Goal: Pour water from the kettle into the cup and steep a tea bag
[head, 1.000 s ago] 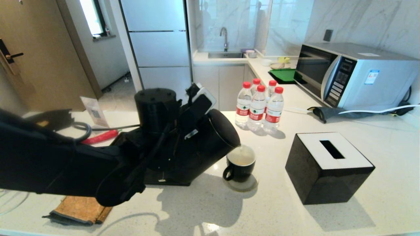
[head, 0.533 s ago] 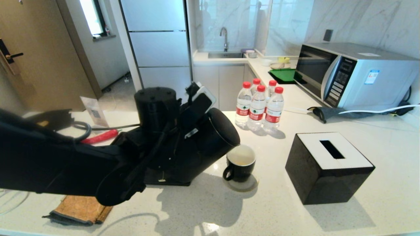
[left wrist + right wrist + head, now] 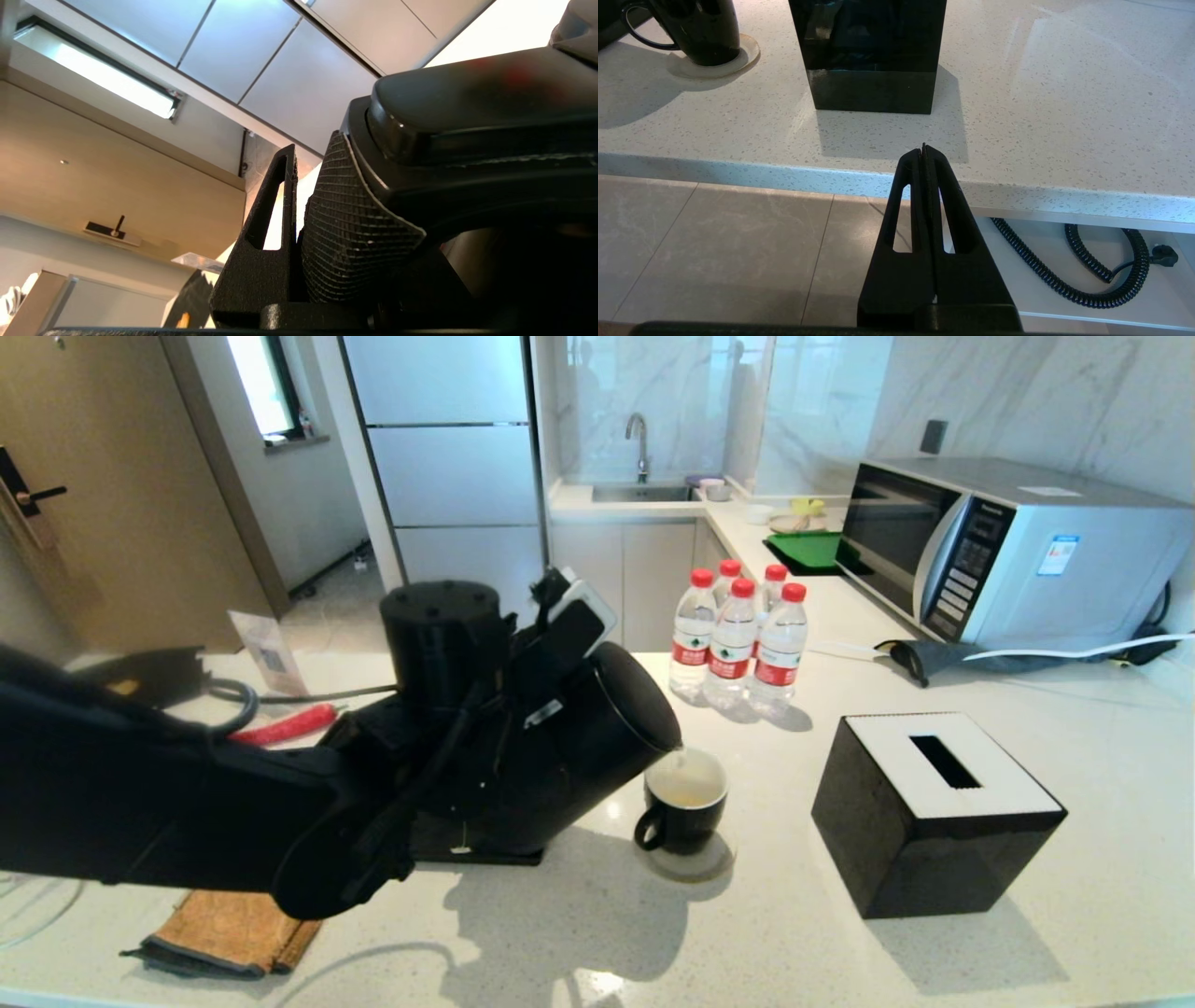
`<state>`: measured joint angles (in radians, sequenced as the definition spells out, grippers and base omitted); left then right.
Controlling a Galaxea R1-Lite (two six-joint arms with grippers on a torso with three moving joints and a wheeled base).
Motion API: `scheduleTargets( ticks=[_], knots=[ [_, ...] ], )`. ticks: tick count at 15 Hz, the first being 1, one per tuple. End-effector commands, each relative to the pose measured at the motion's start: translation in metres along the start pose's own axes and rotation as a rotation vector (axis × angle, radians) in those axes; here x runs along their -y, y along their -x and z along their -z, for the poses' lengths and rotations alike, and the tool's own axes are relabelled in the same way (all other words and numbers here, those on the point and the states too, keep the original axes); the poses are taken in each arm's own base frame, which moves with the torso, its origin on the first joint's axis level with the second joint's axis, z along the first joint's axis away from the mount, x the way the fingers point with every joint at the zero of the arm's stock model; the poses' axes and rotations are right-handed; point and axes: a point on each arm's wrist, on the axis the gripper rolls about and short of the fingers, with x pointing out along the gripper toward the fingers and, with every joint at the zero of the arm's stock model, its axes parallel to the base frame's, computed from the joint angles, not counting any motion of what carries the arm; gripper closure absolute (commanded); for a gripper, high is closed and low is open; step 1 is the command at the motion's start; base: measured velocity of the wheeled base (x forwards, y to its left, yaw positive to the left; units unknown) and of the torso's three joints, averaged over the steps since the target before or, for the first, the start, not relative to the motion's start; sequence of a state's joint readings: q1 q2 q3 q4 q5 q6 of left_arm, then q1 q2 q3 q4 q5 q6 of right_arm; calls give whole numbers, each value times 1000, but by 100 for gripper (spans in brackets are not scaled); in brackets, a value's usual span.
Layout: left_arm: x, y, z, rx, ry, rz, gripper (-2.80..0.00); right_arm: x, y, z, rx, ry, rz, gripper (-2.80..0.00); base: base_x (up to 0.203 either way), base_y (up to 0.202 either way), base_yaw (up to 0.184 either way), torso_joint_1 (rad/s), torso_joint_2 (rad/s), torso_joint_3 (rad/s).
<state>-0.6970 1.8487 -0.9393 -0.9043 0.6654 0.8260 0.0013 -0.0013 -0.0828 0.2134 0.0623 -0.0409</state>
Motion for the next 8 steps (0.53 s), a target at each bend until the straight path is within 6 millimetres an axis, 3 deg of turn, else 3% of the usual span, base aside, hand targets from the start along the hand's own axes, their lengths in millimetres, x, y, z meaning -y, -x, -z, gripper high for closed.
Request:
scheduleTargets(
  ticks=[1,8],
  knots=[
    [-2,0,-2,5,5,-11,0,0,0,0,-3,0,-1,0,0,0,0,0,0,0],
    [-3,-1,-3,7,4,-14,0,0,0,0,-3,0,-1,0,0,0,0,0,0,0]
  ],
)
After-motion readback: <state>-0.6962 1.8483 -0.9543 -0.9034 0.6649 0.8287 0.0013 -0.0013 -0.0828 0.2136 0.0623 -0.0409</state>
